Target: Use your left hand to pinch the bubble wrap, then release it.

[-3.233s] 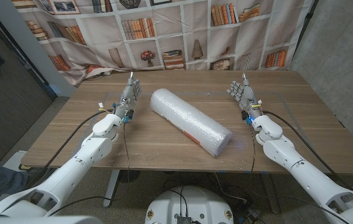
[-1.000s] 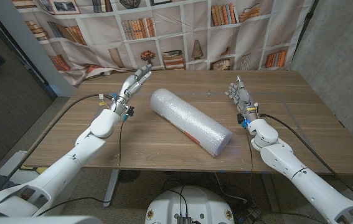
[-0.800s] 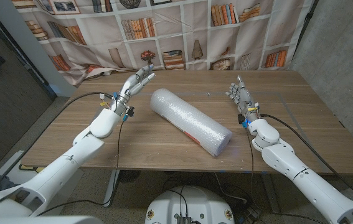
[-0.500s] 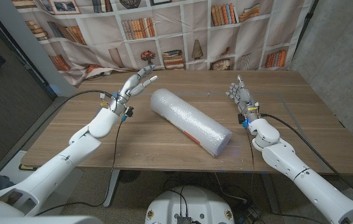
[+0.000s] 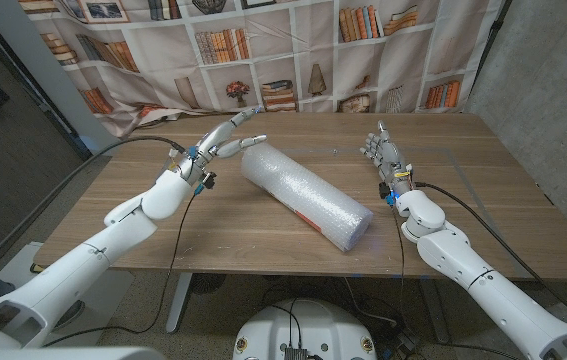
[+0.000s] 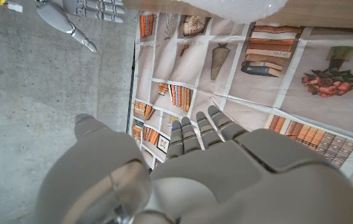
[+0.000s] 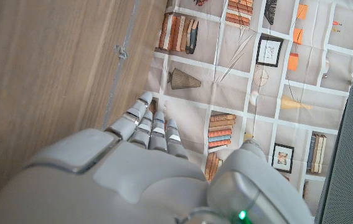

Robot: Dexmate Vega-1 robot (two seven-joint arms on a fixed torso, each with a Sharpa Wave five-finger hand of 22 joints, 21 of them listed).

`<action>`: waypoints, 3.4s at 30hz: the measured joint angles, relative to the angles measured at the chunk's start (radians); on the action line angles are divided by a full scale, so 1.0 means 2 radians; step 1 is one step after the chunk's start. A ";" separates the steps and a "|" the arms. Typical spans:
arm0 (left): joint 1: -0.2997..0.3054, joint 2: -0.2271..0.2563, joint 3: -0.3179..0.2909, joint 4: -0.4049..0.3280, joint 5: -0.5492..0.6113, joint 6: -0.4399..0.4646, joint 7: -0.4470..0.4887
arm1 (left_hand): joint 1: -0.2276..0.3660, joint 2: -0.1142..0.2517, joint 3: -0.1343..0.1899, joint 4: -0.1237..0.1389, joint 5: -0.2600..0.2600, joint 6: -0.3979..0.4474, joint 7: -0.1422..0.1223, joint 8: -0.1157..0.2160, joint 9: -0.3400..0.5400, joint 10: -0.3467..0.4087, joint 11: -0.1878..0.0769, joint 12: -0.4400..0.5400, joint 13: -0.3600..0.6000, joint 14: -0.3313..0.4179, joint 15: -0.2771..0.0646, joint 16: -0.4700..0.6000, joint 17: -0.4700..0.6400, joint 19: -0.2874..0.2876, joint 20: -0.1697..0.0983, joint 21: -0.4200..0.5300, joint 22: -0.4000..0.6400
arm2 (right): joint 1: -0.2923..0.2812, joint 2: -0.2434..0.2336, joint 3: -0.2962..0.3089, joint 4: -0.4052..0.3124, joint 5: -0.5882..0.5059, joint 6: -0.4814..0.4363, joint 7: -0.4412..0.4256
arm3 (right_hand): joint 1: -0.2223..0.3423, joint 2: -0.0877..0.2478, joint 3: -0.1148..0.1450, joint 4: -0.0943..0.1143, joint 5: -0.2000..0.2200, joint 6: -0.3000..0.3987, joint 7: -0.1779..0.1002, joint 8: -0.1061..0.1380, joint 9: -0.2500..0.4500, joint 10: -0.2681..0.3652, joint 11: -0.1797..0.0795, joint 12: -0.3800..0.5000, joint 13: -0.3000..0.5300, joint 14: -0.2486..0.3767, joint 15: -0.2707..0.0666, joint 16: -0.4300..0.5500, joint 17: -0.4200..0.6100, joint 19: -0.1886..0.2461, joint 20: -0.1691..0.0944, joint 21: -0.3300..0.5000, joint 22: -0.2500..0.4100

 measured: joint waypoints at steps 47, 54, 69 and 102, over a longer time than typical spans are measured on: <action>-0.016 0.107 0.019 -0.179 0.205 0.125 -0.080 | 0.039 -0.024 -0.009 -0.023 0.007 -0.057 0.006 -0.019 0.002 -0.032 -0.006 -0.009 0.000 -0.018 -0.001 -0.001 0.000 -0.019 0.002 -0.014 0.000 | 0.003 -0.011 0.003 -0.010 0.010 -0.015 0.010 | 0.000 0.000 -0.002 -0.002 0.000 0.000 0.000 0.000 0.000 0.006 -0.001 0.000 0.002 0.002 0.001 0.000 0.000 0.000 0.000 0.000 0.000; -0.028 0.115 0.028 -0.201 0.232 0.132 -0.118 | 0.047 -0.031 -0.011 -0.029 0.012 -0.090 0.012 -0.024 0.002 -0.057 -0.001 -0.014 0.000 -0.040 0.005 -0.004 0.000 -0.027 0.000 -0.016 0.000 | 0.001 -0.016 0.004 -0.015 0.012 -0.018 0.014 | 0.000 0.000 -0.002 -0.002 0.000 0.000 0.000 0.000 0.000 0.006 -0.001 0.000 0.002 0.002 0.001 0.000 0.003 0.000 0.000 -0.004 0.000; -0.079 0.110 0.058 -0.210 0.259 0.103 -0.193 | 0.049 -0.048 -0.017 -0.032 0.015 -0.071 0.001 -0.012 0.002 -0.046 -0.011 -0.006 0.001 -0.036 0.001 -0.001 0.000 -0.024 -0.002 -0.016 0.000 | -0.003 -0.022 0.004 -0.022 0.015 -0.025 0.016 | 0.000 0.000 -0.002 -0.002 0.000 0.000 0.000 0.000 0.000 0.006 -0.001 0.000 0.002 0.002 0.001 0.000 0.003 0.000 0.000 -0.004 0.000; -0.195 0.046 0.137 -0.170 0.294 0.082 -0.363 | 0.055 -0.052 -0.017 -0.032 0.022 -0.066 0.001 -0.012 0.002 -0.043 -0.014 -0.006 0.001 -0.034 0.000 -0.001 0.000 -0.024 -0.002 -0.016 0.000 | -0.016 -0.029 0.010 -0.029 0.030 -0.032 0.018 | 0.000 0.000 -0.002 -0.002 -0.004 0.000 0.000 0.000 0.000 0.006 -0.001 0.000 0.002 0.003 0.002 0.000 0.002 0.002 0.002 -0.004 0.000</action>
